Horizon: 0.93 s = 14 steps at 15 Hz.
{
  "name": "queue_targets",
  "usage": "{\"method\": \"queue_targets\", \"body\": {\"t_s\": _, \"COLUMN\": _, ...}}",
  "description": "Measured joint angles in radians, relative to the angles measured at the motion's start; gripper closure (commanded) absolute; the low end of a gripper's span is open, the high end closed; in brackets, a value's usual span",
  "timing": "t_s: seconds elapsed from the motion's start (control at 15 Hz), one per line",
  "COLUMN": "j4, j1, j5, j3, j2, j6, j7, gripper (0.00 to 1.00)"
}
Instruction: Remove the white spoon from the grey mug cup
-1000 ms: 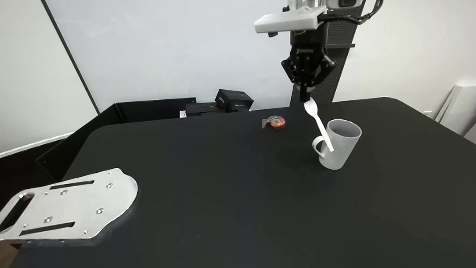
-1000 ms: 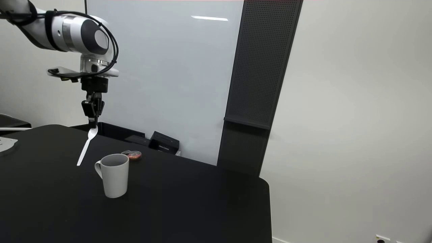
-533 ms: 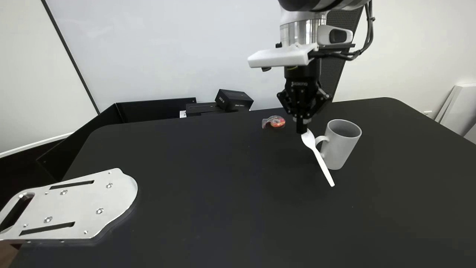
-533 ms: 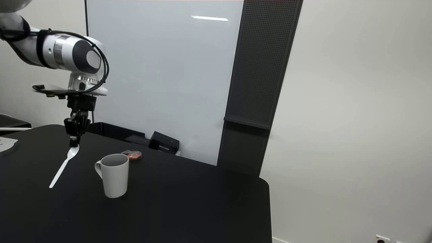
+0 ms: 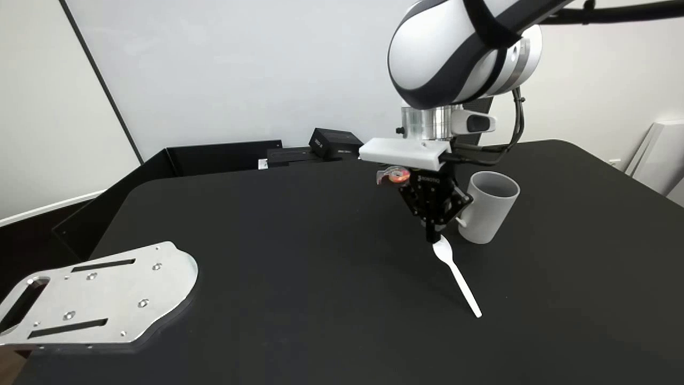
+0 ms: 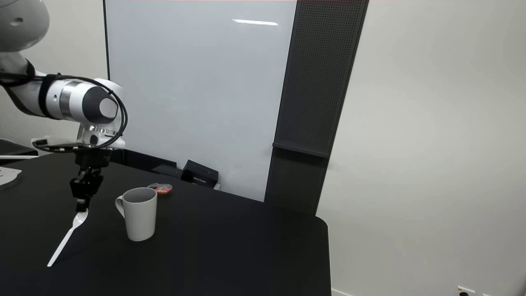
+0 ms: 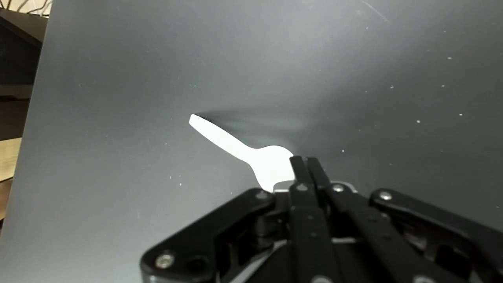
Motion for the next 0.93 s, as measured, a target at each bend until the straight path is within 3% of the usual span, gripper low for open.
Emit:
{"method": "queue_targets", "body": {"t_s": 0.13, "j4": -0.008, "j1": 0.000, "j5": 0.000, "j3": 0.000, "j2": 0.015, "j6": 0.012, "j7": -0.001, "gripper": 0.66}}
{"method": "queue_targets", "body": {"t_s": 0.53, "j4": -0.014, "j1": 0.000, "j5": -0.002, "j3": 0.002, "j2": 0.004, "j6": 0.076, "j7": -0.031, "gripper": 0.24}}
{"method": "queue_targets", "body": {"t_s": 0.73, "j4": -0.021, "j1": 0.005, "j5": -0.009, "j3": 0.002, "j2": -0.029, "j6": 0.164, "j7": -0.048, "gripper": 0.05}}
{"method": "queue_targets", "body": {"t_s": 0.93, "j4": -0.061, "j1": 0.013, "j5": -0.010, "j3": 0.001, "j2": -0.069, "j6": 0.326, "j7": -0.050, "gripper": 0.00}}
